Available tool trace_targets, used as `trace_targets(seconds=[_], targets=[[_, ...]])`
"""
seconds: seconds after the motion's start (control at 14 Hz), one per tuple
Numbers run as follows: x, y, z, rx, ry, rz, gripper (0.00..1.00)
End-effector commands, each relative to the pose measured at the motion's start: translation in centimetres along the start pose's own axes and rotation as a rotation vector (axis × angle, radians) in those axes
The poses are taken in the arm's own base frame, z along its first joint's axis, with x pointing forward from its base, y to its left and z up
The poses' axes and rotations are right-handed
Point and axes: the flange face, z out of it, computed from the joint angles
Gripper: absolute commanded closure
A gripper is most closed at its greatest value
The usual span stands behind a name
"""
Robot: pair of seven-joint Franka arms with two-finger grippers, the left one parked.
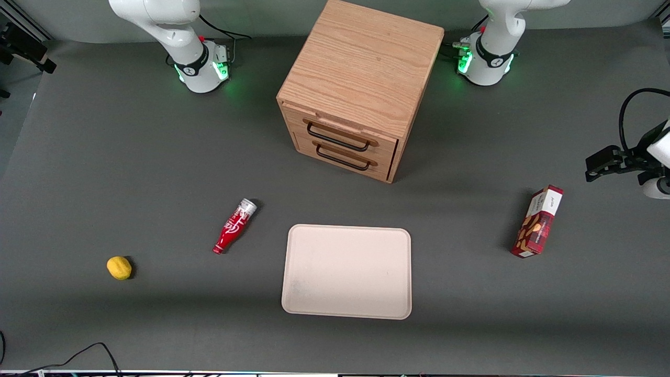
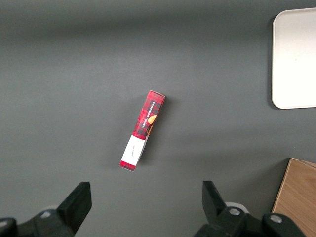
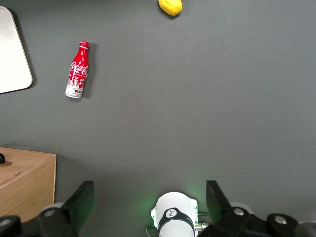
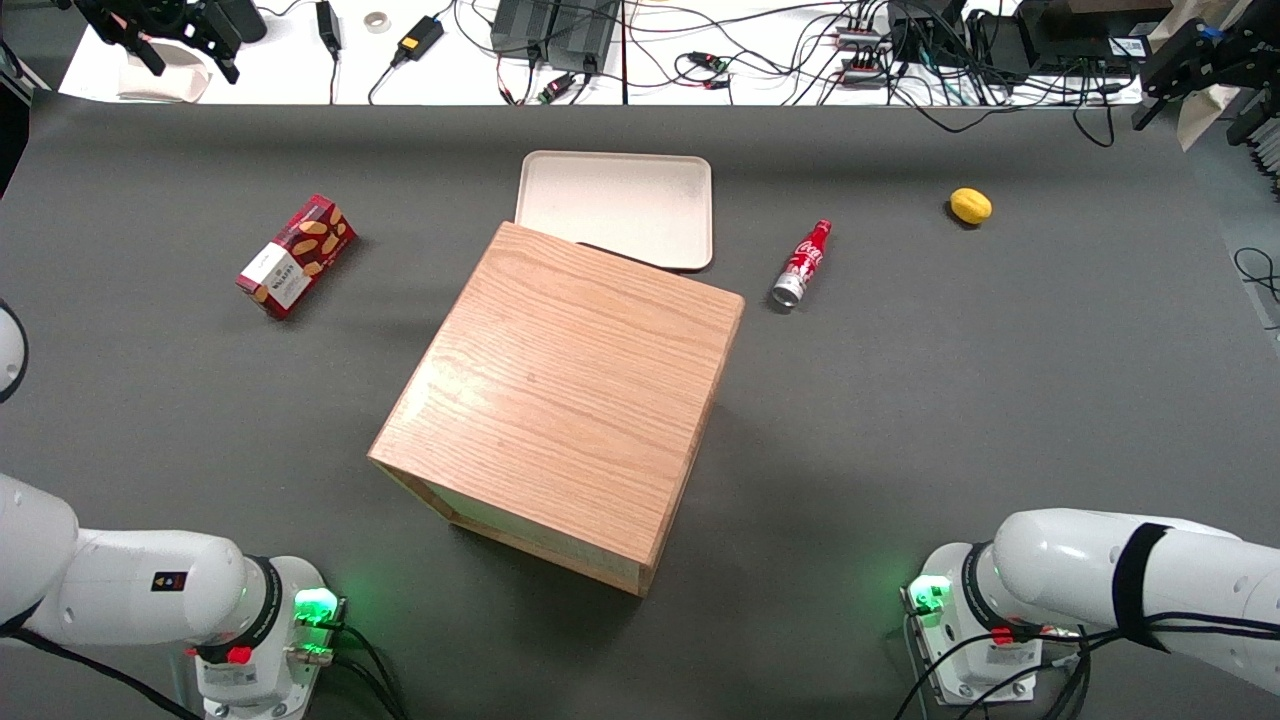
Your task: Open upper drawer
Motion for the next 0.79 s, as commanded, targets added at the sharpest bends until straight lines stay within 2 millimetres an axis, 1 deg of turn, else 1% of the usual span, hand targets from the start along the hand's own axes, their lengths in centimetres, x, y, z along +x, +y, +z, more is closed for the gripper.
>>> trace_targets(seconds=[0.0, 0.07, 0.36, 0.5, 0.71], targets=[[-0.2, 0.25, -0.42, -0.004, -0.001, 0.004, 0.0], [-0.22, -0.04, -0.48, -0.008, 0.0, 0.0, 0.0], [-0.28, 0.04, -0.46, -0.006, -0.002, -0.012, 0.0], [-1.1, -0.19, -0.21, 0.001, -0.066, -0.023, 0.0], [-0.37, -0.54, -0.34, 0.003, -0.07, -0.026, 0.0]])
